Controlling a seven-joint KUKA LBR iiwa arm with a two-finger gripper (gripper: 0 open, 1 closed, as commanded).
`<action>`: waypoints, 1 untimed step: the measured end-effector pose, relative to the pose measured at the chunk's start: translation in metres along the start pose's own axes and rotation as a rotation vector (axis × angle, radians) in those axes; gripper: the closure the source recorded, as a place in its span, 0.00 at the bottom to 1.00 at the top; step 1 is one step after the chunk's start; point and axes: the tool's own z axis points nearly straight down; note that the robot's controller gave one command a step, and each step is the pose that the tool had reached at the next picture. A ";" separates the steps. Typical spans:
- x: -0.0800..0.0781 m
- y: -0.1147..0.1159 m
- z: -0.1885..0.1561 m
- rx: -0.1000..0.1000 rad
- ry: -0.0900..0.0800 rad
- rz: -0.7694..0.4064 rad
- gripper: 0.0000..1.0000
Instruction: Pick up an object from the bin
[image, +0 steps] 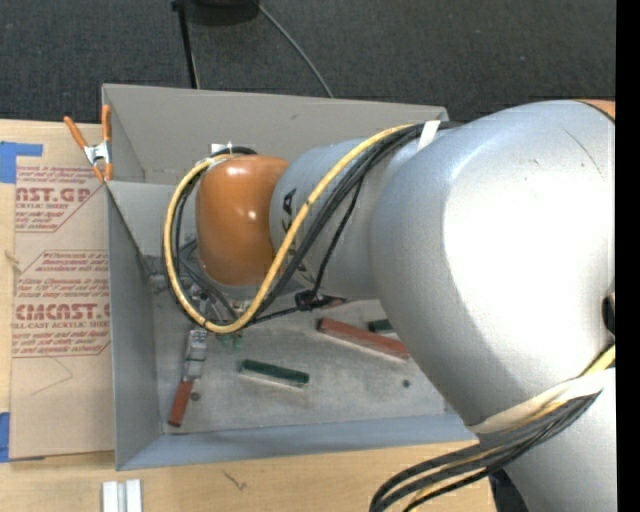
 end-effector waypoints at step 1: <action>0.016 -0.041 0.012 -0.004 -0.007 -0.003 0.00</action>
Offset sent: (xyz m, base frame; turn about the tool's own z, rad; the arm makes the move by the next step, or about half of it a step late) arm -0.0401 -0.0070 -0.0076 0.2955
